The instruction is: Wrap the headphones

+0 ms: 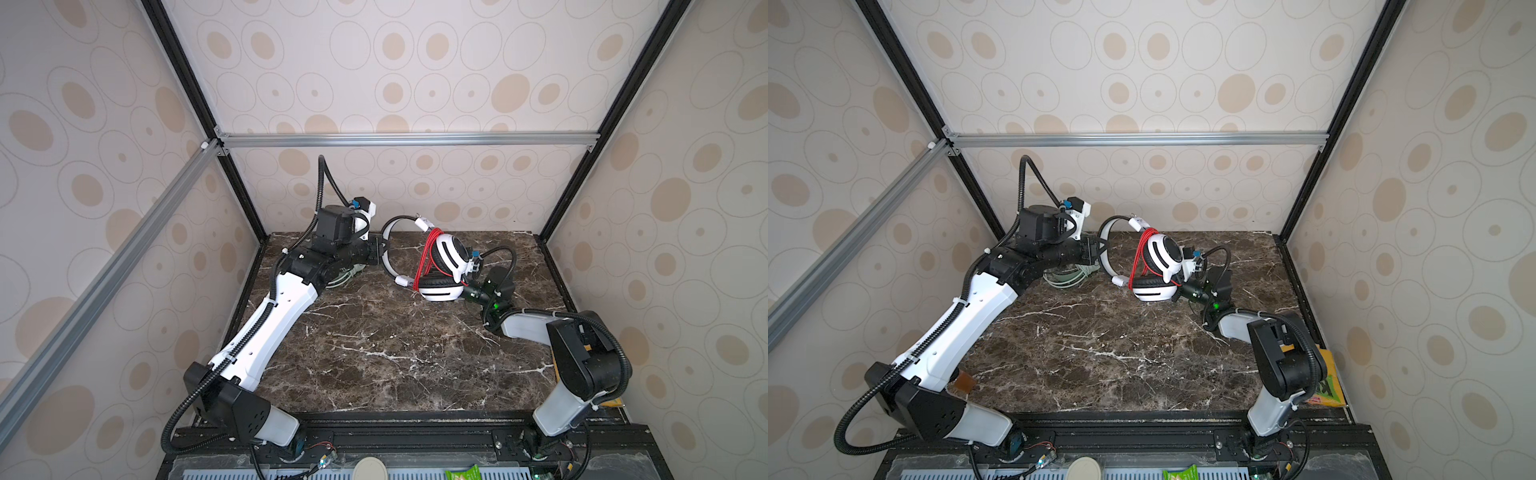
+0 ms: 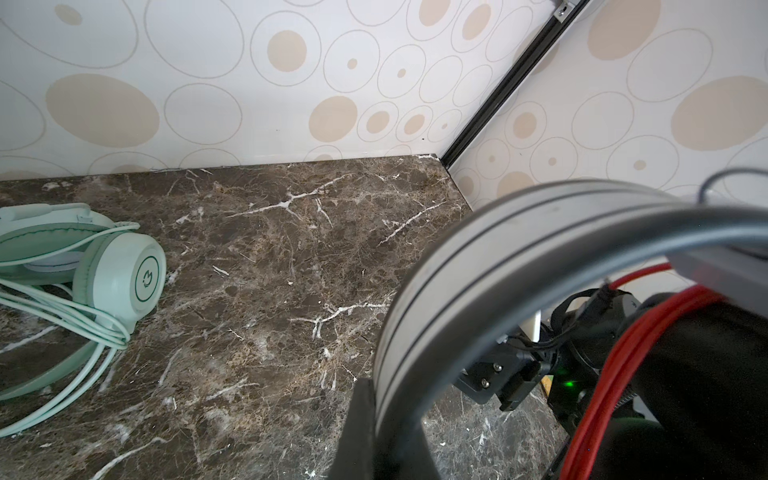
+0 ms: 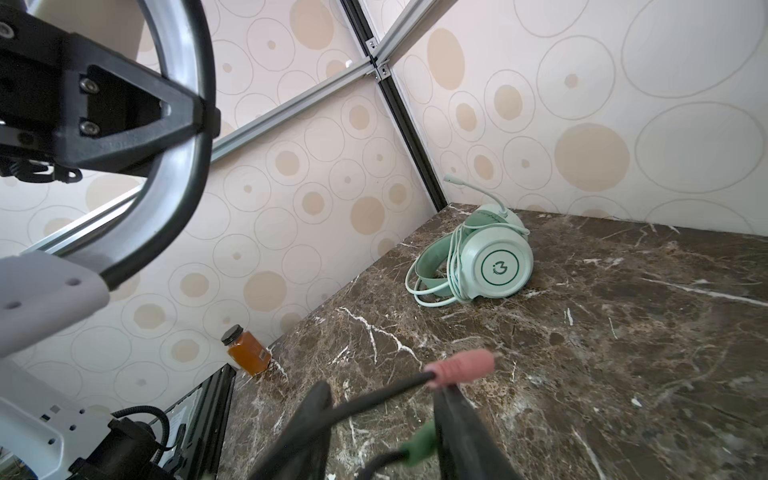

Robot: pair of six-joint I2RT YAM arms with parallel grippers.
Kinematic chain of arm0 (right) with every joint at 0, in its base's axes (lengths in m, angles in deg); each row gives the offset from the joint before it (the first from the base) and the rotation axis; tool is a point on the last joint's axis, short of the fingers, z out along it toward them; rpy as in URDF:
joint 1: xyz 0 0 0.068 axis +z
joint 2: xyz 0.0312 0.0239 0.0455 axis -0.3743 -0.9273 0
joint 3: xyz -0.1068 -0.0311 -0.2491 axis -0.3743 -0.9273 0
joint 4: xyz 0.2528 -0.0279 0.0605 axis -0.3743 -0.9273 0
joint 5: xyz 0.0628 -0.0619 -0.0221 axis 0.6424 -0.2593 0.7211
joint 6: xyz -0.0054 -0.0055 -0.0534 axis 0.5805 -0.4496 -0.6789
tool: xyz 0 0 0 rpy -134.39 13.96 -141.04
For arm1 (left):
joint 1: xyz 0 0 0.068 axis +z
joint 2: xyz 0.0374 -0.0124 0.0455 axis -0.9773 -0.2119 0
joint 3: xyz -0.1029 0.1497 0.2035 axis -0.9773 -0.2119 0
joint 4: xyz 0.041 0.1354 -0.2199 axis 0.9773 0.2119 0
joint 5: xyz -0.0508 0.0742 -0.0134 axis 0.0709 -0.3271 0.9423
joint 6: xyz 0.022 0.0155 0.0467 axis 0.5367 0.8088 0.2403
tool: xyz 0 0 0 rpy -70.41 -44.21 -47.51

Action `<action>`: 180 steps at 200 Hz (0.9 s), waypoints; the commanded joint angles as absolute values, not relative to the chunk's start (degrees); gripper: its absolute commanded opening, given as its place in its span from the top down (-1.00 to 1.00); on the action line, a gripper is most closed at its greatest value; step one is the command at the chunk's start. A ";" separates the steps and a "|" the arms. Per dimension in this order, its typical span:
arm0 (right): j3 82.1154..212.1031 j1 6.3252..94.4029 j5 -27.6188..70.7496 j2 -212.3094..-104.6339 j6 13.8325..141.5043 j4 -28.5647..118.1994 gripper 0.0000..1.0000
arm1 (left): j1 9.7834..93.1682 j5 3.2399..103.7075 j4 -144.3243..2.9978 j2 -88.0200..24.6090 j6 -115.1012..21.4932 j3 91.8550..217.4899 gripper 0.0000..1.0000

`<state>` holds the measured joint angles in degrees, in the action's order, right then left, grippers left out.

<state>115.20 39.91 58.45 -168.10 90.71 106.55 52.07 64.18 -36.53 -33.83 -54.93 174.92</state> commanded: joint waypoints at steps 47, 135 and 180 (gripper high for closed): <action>112.39 40.15 55.60 -168.33 88.91 108.49 0.25 | 52.76 66.73 -40.91 -33.67 -57.80 179.48 1.00; 111.65 42.95 46.65 -165.39 81.31 105.06 0.00 | 52.81 67.09 -40.98 -33.94 -57.91 179.47 1.00; 109.72 45.01 41.03 -164.70 76.22 106.80 -0.16 | 52.93 66.85 -40.83 -33.67 -57.71 179.37 1.00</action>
